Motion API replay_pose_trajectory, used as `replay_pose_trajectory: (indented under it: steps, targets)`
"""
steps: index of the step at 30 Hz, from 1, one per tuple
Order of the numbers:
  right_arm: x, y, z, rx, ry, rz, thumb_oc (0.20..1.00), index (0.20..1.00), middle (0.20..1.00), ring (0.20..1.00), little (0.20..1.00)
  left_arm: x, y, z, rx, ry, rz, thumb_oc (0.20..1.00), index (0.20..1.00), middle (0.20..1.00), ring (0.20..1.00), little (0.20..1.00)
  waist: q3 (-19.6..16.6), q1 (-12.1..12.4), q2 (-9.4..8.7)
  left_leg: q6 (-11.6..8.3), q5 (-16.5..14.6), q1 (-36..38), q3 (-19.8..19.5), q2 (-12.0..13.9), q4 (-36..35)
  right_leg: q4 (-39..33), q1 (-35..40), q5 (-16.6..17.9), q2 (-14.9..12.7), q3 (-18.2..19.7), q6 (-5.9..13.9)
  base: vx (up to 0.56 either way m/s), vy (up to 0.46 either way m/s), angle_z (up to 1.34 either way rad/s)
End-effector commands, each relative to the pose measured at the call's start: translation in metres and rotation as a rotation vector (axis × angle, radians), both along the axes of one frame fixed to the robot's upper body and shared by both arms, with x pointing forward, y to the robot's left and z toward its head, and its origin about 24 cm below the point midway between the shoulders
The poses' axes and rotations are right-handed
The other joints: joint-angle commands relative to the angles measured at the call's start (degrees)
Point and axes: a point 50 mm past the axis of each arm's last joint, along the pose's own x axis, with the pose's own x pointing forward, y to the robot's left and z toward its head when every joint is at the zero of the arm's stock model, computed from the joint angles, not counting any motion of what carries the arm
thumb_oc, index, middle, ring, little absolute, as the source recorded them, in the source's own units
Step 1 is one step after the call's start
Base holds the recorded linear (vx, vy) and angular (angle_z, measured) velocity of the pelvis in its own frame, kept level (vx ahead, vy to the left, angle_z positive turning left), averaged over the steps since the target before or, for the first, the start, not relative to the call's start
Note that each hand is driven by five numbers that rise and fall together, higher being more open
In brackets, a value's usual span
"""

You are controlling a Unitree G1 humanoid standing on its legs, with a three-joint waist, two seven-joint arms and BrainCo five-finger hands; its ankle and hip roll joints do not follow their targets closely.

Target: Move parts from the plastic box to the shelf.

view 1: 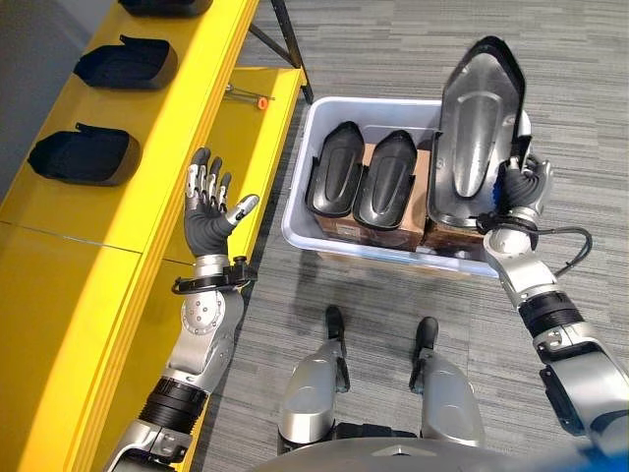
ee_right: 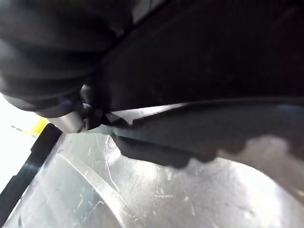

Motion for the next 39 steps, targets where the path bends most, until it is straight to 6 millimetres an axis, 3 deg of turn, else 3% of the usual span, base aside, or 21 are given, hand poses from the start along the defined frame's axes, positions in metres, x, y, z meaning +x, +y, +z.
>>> replay_pose_trajectory:
  steps: [1, 4, 6, 8, 13, 14, 16, 19, 20, 21, 22, 26, 28, 29, 30, 31, 33, 34, 35, 36, 39]
  targets:
    - [0.001, 0.038, 0.019, 0.113, -0.103, 0.269, 0.200, 0.200, 0.200, 0.200, 0.200, -0.010, 0.003, 0.013, 0.017, -0.081, 0.012, 1.000, 1.000, 1.000, 1.000, 1.000, -3.53, 1.64, -4.16, -1.17, -5.15, -1.04, -3.46, 1.45, 4.53, 3.58, 2.64, -5.08, -3.85, -2.25, 0.84, 0.12, 0.148, 0.07]
    - [-0.010, 0.080, 0.017, 0.178, -0.092, 0.500, 0.200, 0.200, 0.200, 0.200, 0.200, -0.016, 0.008, 0.006, 0.043, -0.043, 0.023, 1.000, 1.000, 1.000, 1.000, 1.000, -4.88, 2.99, -5.16, -1.01, -5.15, 0.30, -3.67, 1.33, 4.22, 2.34, 4.90, -4.24, -4.70, -3.21, 1.75, 0.09, 0.206, 0.09]
    - [-0.013, 0.093, 0.016, 0.197, -0.075, 0.570, 0.200, 0.200, 0.200, 0.200, 0.200, -0.018, 0.008, 0.002, 0.053, -0.020, 0.005, 1.000, 1.000, 1.000, 1.000, 1.000, -5.38, 3.60, -5.65, -0.77, -5.26, 0.86, -3.56, 0.88, 3.90, 1.22, 5.92, -3.37, -5.37, -3.76, 2.50, 0.08, 0.244, 0.19]
    - [-0.019, 0.113, 0.010, 0.227, -0.040, 0.649, 0.200, 0.200, 0.200, 0.200, 0.200, -0.020, 0.006, -0.004, 0.085, 0.017, -0.070, 1.000, 1.000, 1.000, 1.000, 1.000, -6.41, 5.09, -6.67, 0.14, -5.89, 1.27, -2.96, -0.40, 3.63, -1.01, 7.57, -1.30, -7.08, -4.97, 4.52, 0.06, 0.309, 0.27]
    - [-0.024, 0.125, 0.002, 0.260, -0.015, 0.688, 0.200, 0.200, 0.200, 0.200, 0.200, -0.020, 0.000, -0.010, 0.106, 0.046, -0.151, 1.000, 1.000, 1.000, 1.000, 1.000, -7.45, 6.93, -7.65, 1.79, -6.56, 1.49, -2.79, -2.43, 2.54, -1.45, 9.17, 0.71, -8.62, -7.10, 5.74, -0.01, 0.202, 0.23]
    - [-0.025, 0.132, 0.000, 0.274, -0.013, 0.712, 0.200, 0.200, 0.200, 0.200, 0.200, -0.021, -0.004, -0.012, 0.134, 0.049, -0.170, 1.000, 1.000, 1.000, 1.000, 1.000, -7.69, 8.04, -8.06, 2.16, -6.69, 1.76, -1.85, -2.82, 1.94, -0.30, 9.39, 0.89, -8.82, -10.10, 5.60, -0.02, 0.215, 0.20]
    - [-0.025, 0.138, -0.001, 0.280, -0.009, 0.738, 0.200, 0.200, 0.200, 0.200, 0.200, -0.021, -0.006, -0.014, 0.119, 0.061, -0.164, 1.000, 1.000, 1.000, 1.000, 1.000, -7.76, 8.64, -8.36, 2.37, -7.79, 3.10, -1.47, -3.19, 0.94, 2.57, 9.24, -0.44, -8.30, -11.48, 5.95, 0.01, 0.117, -0.02]
    - [-0.027, 0.140, -0.002, 0.279, -0.004, 0.743, 0.200, 0.200, 0.200, 0.200, 0.200, -0.018, -0.010, -0.017, 0.112, 0.075, -0.169, 1.000, 1.000, 1.000, 1.000, 1.000, -8.26, 7.84, -8.46, 3.69, -7.25, 2.32, -2.65, -3.94, 0.15, 3.63, 7.59, -3.74, -2.66, -9.56, 3.59, -0.02, -0.010, -0.16]
    - [-0.029, 0.134, -0.009, 0.270, 0.023, 0.709, 0.200, 0.200, 0.200, 0.200, 0.200, -0.018, -0.016, -0.024, 0.112, 0.104, -0.200, 1.000, 1.000, 1.000, 1.000, 1.000, -9.46, 6.56, -9.15, 3.91, -7.03, 1.86, -5.90, -5.94, -0.41, 1.36, 7.21, -5.64, 4.13, -5.25, 0.61, 0.11, -0.056, 0.56]
    - [-0.030, 0.133, -0.011, 0.260, 0.030, 0.702, 0.200, 0.200, 0.200, 0.200, 0.200, -0.018, -0.018, -0.027, 0.107, 0.112, -0.211, 1.000, 1.000, 1.000, 1.000, 1.000, -9.73, 6.27, -9.23, 3.86, -6.87, 1.76, -6.66, -6.41, -0.34, 0.66, 7.13, -5.43, 5.09, -4.18, 0.22, 0.27, -0.166, 0.99]
    - [-0.036, 0.119, -0.025, 0.198, 0.076, 0.674, 0.200, 0.200, 0.200, 0.200, 0.200, -0.023, -0.027, -0.043, 0.113, 0.169, -0.254, 1.000, 1.000, 1.000, 1.000, 1.000, -12.52, 3.72, -9.60, 4.23, -6.54, 1.17, -12.20, -9.38, -0.08, -4.08, 6.88, -3.55, 9.47, 3.69, -1.38, 0.22, -0.149, 1.14]
    - [-0.038, 0.115, -0.024, 0.127, 0.050, 0.691, 0.200, 0.200, 0.200, 0.200, 0.200, -0.023, -0.024, -0.045, 0.112, 0.164, -0.286, 1.000, 1.000, 1.000, 1.000, 1.000, -12.65, 3.70, -8.99, 3.82, -7.41, -1.17, -11.45, -10.22, 3.43, -6.32, 6.76, -2.47, 8.53, 2.68, -1.32, -0.01, -0.169, 1.16]
    - [-0.043, 0.104, -0.022, 0.105, 0.026, 0.627, 0.200, 0.200, 0.200, 0.200, 0.200, -0.019, -0.031, -0.047, 0.124, 0.175, -0.377, 1.000, 1.000, 1.000, 1.000, 1.000, -12.16, 1.28, -8.62, 2.14, -8.78, -1.97, -0.07, -6.74, 7.84, -7.26, 8.03, -2.14, 6.19, -2.65, -0.94, -0.10, -0.105, 1.87]
    - [-0.043, 0.103, -0.023, 0.105, 0.035, 0.630, 0.200, 0.200, 0.200, 0.200, 0.200, -0.019, -0.033, -0.048, 0.128, 0.167, -0.384, 1.000, 1.000, 1.000, 1.000, 1.000, -11.92, 0.82, -8.52, 1.67, -8.98, -1.92, 0.48, -5.47, 8.77, -6.60, 8.34, -2.52, 5.56, -3.52, -1.06, -0.02, 0.256, 3.39]
    - [-0.039, 0.098, -0.021, 0.083, 0.055, 0.643, 0.200, 0.200, 0.200, 0.200, 0.200, -0.021, -0.038, -0.047, 0.110, 0.156, -0.390, 1.000, 1.000, 1.000, 1.000, 1.000, -12.47, 0.23, -8.37, -0.13, -7.17, -0.65, 0.07, -0.89, 7.86, -4.42, 7.97, -3.93, 4.08, -4.31, -1.89, 0.04, 0.547, 2.75]
    - [-0.039, 0.096, -0.019, 0.063, 0.064, 0.651, 0.200, 0.200, 0.200, 0.200, 0.200, -0.020, -0.039, -0.044, 0.098, 0.153, -0.388, 1.000, 1.000, 1.000, 1.000, 1.000, -13.02, -0.34, -7.92, -2.20, -3.41, 0.12, -0.08, 3.98, 6.38, -2.54, 7.69, -5.31, 2.95, -4.85, -2.54, 0.06, 0.627, 0.66]
    - [-0.037, 0.096, -0.017, 0.053, 0.069, 0.658, 0.200, 0.200, 0.200, 0.200, 0.200, -0.020, -0.038, -0.045, 0.089, 0.156, -0.381, 1.000, 1.000, 1.000, 1.000, 1.000, -13.22, -0.72, -7.55, -3.61, 0.56, 0.35, -0.24, 7.95, 5.88, -0.68, 7.23, -6.44, 1.92, -5.50, -3.06, 0.09, 0.632, -0.01]
    - [-0.034, 0.093, -0.013, 0.041, 0.071, 0.657, 0.200, 0.200, 0.200, 0.200, 0.200, -0.017, -0.040, -0.045, 0.102, 0.144, -0.376, 1.000, 1.000, 1.000, 1.000, 1.000, -13.24, -2.19, -6.64, -5.24, 3.09, 1.51, 2.70, 11.90, 5.14, 2.83, 6.58, -8.48, -0.59, -7.35, -3.00, 0.15, 0.958, -0.21]
    - [-0.033, 0.091, -0.012, 0.039, 0.074, 0.649, 0.200, 0.200, 0.200, 0.200, 0.200, -0.013, -0.042, -0.045, 0.111, 0.138, -0.372, 1.000, 1.000, 1.000, 1.000, 1.000, -12.97, -3.29, -6.06, -5.71, 3.01, 2.89, 5.57, 12.34, 4.18, 4.86, 6.31, -9.26, -2.46, -8.84, -2.47, 0.29, 1.293, -0.18]
    - [-0.032, 0.087, -0.015, 0.058, 0.096, 0.641, 0.200, 0.200, 0.200, 0.200, 0.200, -0.011, -0.044, -0.047, 0.120, 0.150, -0.352, 1.000, 1.000, 1.000, 1.000, 1.000, -12.74, -3.52, -5.00, -5.27, 0.80, 3.82, 6.27, 10.19, 4.32, 5.89, 6.68, -8.72, -4.37, -9.31, -1.24, 0.25, 0.994, 0.63]
    - [-0.033, 0.088, -0.019, 0.062, 0.109, 0.646, 0.200, 0.200, 0.200, 0.200, 0.200, -0.011, -0.041, -0.047, 0.147, 0.160, -0.319, 1.000, 1.000, 1.000, 1.000, 1.000, -12.53, -2.77, -4.86, -3.38, -4.17, 5.43, 6.47, 6.74, 4.89, 5.35, 7.40, -6.18, -7.16, -9.74, 1.51, 0.19, 0.571, 0.78]
